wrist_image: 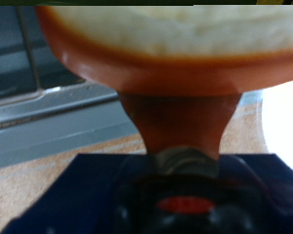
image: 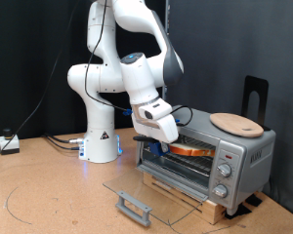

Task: Make a piece of toast with the oven

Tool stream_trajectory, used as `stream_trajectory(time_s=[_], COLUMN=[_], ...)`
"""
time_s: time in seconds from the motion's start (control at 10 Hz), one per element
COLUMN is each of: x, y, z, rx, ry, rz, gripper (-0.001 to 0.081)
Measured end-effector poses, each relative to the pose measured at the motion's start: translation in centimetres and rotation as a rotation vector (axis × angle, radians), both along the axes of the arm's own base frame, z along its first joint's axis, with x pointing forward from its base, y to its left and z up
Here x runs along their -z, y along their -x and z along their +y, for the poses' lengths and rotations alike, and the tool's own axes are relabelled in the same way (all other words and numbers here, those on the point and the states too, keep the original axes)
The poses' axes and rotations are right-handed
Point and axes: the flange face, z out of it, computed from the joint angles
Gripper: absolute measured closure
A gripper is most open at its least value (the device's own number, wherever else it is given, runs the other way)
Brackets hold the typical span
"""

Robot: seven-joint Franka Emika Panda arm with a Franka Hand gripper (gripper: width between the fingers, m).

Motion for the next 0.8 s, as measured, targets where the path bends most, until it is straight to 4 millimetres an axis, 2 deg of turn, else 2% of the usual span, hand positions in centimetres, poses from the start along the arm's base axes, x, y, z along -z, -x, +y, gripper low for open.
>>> stream_trajectory(time_s=[0.3, 0.8], x=[0.5, 0.5], y=[0.3, 0.4], z=[-2.1, -5.1], rx=[-0.008, 0.048], ry=[0.071, 0.073], rz=[0.029, 0.035], gripper=[0.0411, 0.0411])
